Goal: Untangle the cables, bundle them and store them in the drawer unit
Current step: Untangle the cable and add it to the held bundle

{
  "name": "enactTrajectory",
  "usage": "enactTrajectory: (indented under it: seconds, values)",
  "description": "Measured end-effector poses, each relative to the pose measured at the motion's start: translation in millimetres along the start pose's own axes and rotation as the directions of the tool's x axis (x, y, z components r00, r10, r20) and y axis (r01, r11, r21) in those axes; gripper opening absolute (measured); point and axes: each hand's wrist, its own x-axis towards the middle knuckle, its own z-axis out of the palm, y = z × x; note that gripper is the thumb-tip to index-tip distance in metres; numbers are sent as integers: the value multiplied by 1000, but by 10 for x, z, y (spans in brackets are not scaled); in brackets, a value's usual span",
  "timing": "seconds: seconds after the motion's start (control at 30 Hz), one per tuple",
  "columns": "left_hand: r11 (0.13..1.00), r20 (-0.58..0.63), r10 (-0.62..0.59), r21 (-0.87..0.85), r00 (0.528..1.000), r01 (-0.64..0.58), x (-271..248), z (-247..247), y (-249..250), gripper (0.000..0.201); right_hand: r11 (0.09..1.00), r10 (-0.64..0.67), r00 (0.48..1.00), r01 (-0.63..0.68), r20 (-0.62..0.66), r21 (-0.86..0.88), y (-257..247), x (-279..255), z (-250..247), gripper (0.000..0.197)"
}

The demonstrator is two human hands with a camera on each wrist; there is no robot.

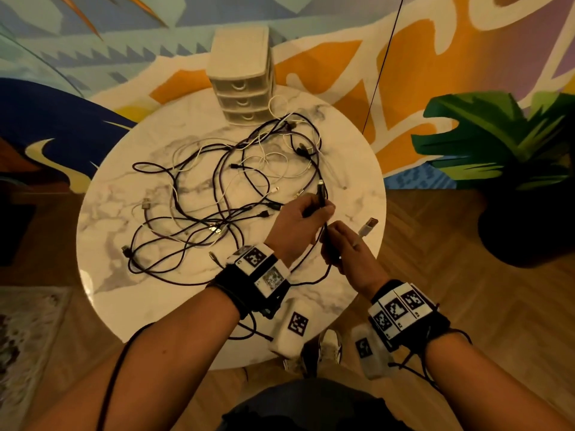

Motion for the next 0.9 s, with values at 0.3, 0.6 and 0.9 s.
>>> enactTrajectory:
  seconds: [0.3,0.6,0.9]
  values:
    - [871,164,161,439,973,-219,-90,-24,87,14,993,107,990,-111,94,35,-233,-3,-12,21]
    - [801,296,230,484,927,-353,-159,48,138,20,965,164,984,-144,73,-221,-231,27,-11,39]
    - [821,252,307,417,918,-389,-245,62,33,24,978,172,983,-161,69,-134,-223,13,-18,39]
